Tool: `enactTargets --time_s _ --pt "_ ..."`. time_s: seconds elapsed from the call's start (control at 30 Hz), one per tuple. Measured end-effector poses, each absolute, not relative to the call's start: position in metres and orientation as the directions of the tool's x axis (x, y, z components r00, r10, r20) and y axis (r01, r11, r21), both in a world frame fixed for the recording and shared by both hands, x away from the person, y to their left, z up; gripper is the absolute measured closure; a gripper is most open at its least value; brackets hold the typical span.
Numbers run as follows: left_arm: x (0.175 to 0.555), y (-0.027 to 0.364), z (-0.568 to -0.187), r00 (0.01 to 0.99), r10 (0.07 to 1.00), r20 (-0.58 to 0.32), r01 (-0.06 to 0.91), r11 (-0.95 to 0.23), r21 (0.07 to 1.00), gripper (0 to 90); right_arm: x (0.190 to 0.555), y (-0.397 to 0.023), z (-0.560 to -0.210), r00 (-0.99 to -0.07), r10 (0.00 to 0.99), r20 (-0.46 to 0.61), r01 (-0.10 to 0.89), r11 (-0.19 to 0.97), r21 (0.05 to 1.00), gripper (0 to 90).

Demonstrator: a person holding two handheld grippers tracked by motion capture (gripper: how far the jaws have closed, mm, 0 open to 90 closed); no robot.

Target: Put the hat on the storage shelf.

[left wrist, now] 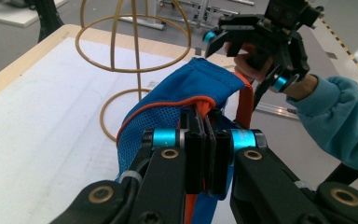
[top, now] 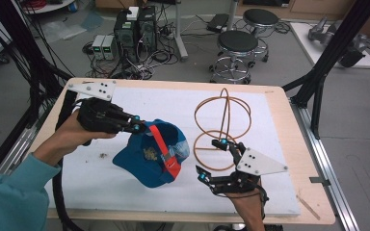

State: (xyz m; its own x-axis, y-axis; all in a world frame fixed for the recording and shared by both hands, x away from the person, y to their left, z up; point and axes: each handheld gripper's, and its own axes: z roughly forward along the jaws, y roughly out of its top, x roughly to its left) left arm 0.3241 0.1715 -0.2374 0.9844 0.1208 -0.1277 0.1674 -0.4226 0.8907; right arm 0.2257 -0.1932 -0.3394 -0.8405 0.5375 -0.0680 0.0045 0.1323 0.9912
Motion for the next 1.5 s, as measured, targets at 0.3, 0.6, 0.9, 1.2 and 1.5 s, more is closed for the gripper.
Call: enactTargets --time_s 0.3,0.6,0.9,1.2,1.5 --pt "0.322 0.169 -0.237 0.987 0.106 -0.123 0.157 -0.43 0.889 87.8 0.243 -0.18 -0.353 -0.869 0.493 -0.051 0.048 0.188 0.981 28.2" --pt "0.324 0.168 -0.239 0.987 0.107 -0.124 0.158 -0.429 0.889 87.8 0.256 -0.172 -0.361 -0.894 0.447 -0.015 0.085 0.205 0.975 42.5" --pt "0.323 0.164 -0.239 0.99 0.087 -0.109 0.136 -0.427 0.894 87.8 0.262 -0.166 -0.361 -0.913 0.407 0.023 0.099 0.168 0.981 43.6" --pt "0.323 0.164 -0.239 0.99 0.101 -0.1 0.134 -0.431 0.892 87.8 0.26 -0.165 -0.361 -0.94 0.341 0.027 0.099 0.196 0.975 76.5" --pt "0.322 0.164 -0.239 0.99 0.106 -0.097 0.133 -0.424 0.896 87.8 0.264 -0.17 -0.362 -0.946 0.279 0.167 0.208 0.124 0.97 85.0"
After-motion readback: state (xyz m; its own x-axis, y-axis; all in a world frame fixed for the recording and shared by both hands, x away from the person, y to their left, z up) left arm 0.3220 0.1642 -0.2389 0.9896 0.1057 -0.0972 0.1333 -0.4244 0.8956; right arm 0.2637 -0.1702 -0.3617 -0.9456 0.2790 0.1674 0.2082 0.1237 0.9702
